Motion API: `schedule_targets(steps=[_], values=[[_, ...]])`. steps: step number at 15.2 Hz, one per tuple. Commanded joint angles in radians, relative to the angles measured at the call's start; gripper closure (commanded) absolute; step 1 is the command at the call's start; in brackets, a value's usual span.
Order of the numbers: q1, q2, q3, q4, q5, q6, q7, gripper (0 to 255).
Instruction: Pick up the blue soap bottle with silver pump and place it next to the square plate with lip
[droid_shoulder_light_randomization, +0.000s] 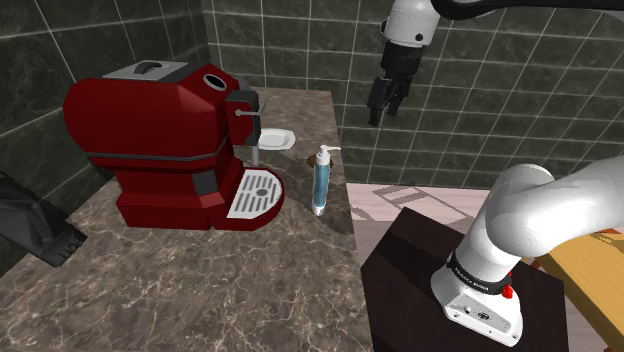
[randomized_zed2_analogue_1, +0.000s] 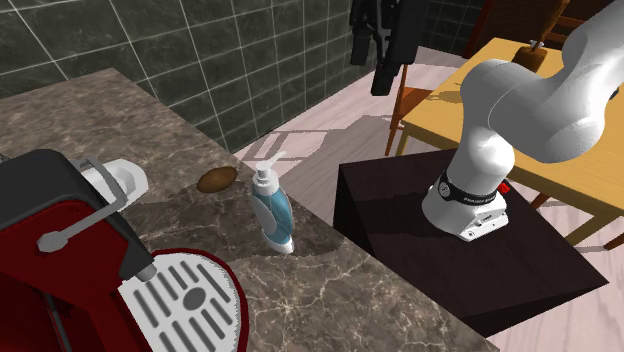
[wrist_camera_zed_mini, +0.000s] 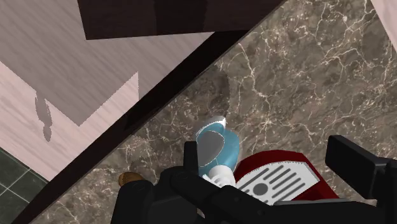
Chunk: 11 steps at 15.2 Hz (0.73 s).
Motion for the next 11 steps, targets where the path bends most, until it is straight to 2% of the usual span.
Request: schedule_targets(steps=[1,11], values=[[0.0,0.0,0.0,0.0,0.0,0.0,0.0,0],[-0.022,0.322,0.019,0.011,-0.008,0.314,0.022,0]])
